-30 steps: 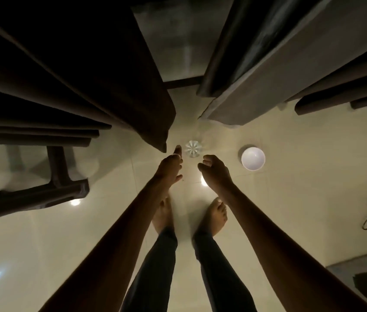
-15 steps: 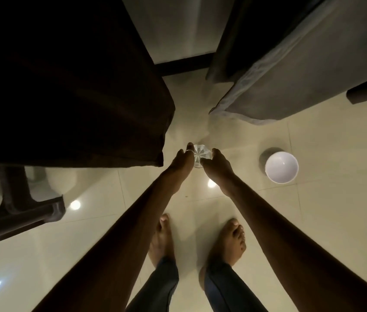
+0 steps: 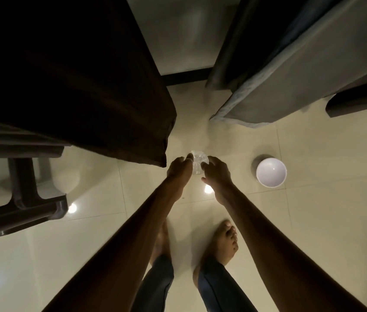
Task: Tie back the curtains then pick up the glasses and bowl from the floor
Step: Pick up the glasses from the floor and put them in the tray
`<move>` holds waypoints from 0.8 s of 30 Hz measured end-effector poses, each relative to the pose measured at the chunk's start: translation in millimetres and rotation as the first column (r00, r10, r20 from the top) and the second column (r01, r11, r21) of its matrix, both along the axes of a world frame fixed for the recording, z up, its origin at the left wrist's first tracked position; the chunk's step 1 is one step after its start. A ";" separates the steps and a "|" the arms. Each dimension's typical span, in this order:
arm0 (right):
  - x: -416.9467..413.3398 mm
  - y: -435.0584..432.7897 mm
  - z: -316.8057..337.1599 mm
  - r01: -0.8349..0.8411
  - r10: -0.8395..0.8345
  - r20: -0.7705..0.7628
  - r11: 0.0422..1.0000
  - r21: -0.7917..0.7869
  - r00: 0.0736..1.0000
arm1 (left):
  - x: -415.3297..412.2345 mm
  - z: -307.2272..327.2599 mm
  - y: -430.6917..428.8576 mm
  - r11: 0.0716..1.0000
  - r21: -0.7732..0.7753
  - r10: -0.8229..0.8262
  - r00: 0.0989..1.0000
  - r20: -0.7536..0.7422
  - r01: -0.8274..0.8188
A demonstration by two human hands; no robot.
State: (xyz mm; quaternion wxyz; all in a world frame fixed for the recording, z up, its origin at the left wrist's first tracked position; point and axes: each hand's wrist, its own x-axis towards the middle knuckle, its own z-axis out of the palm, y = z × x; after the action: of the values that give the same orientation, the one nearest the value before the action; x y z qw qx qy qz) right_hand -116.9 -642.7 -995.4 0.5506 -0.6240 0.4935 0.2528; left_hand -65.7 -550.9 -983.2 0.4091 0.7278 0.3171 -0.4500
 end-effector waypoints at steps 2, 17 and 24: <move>-5.2 -0.4 27.5 0.013 -0.012 0.037 0.999 -0.030 0.999 | -6.9 24.9 3.0 0.986 0.112 -0.134 0.988 0.079 0.125; -39.9 19.1 323.5 0.198 -0.165 0.211 0.970 -0.144 0.963 | -46.3 319.8 18.2 0.978 0.121 0.109 0.916 0.386 -0.168; -68.2 36.6 461.5 0.343 -0.335 0.247 0.939 0.012 0.909 | -81.2 459.2 32.2 0.965 0.028 0.232 0.900 0.368 -0.260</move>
State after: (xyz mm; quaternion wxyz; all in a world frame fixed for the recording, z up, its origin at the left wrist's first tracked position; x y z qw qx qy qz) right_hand -185.1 -606.1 -533.9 0.6330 -0.5639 0.5262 0.0664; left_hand -146.9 -518.7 -524.0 0.4858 0.7673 0.3426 -0.2405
